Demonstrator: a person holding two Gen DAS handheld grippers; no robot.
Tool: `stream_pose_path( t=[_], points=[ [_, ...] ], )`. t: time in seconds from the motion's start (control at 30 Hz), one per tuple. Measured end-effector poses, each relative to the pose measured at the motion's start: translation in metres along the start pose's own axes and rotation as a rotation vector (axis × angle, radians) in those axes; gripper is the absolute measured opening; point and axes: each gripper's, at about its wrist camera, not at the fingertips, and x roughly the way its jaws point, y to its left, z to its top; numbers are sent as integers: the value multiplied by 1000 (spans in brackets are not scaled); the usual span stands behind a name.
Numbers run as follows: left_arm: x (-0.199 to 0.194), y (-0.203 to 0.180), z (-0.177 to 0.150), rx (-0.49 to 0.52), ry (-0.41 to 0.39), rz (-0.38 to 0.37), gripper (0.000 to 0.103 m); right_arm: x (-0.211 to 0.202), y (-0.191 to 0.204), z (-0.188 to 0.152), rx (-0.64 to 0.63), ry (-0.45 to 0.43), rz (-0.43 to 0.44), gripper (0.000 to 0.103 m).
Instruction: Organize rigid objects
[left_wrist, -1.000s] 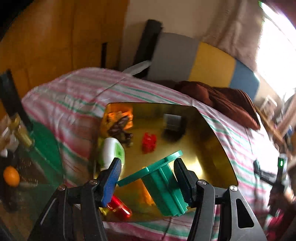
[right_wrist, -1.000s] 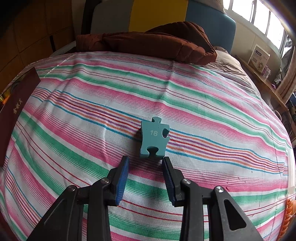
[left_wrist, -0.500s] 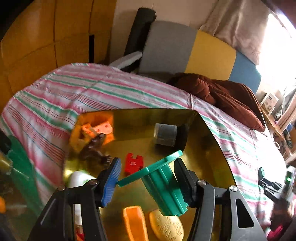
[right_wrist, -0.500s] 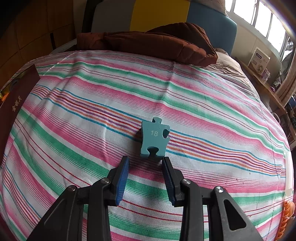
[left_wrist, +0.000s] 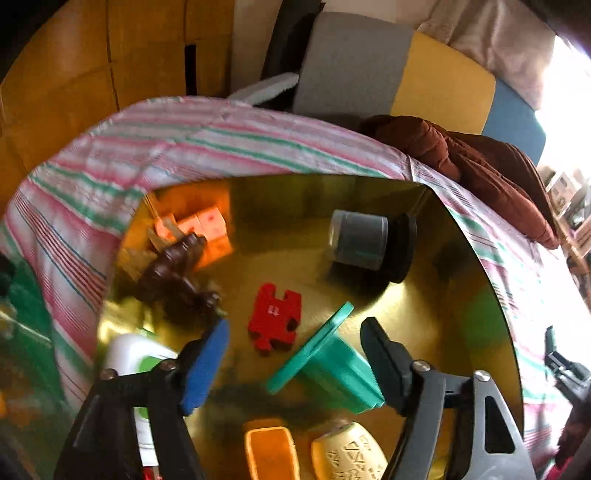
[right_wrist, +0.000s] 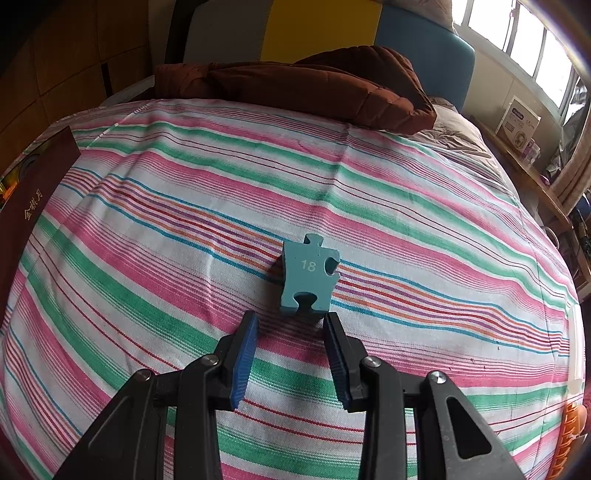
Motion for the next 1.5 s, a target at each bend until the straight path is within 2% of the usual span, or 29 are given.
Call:
stream_pose_path(
  t=[0.2, 0.43, 0.6, 0.9, 1.1, 1.23, 1.37, 1.5],
  points=[
    [-33, -1, -5, 17, -77, 25, 75, 0, 0, 0, -1, 0, -1, 36],
    [-83, -9, -35, 47, -193, 74, 79, 0, 0, 0, 1, 1, -1, 36],
    [-106, -11, -53, 69, -222, 85, 79, 0, 1, 0, -11, -1, -2, 34],
    [-127, -7, -71, 76, -254, 105, 79, 0, 0, -1, 4, 1, 12, 31],
    [-131, 3, -76, 62, -258, 106, 81, 0, 2, 2, 33, 37, -4, 29],
    [-130, 13, -76, 29, -249, 95, 81, -3, 8, 2, 62, 73, -25, 22],
    [-129, 17, -78, 29, -247, 88, 82, -7, 15, 4, 101, 120, -58, 19],
    [-128, 21, -80, 22, -248, 87, 82, -11, 27, 4, 93, 141, -69, 10]
  ],
)
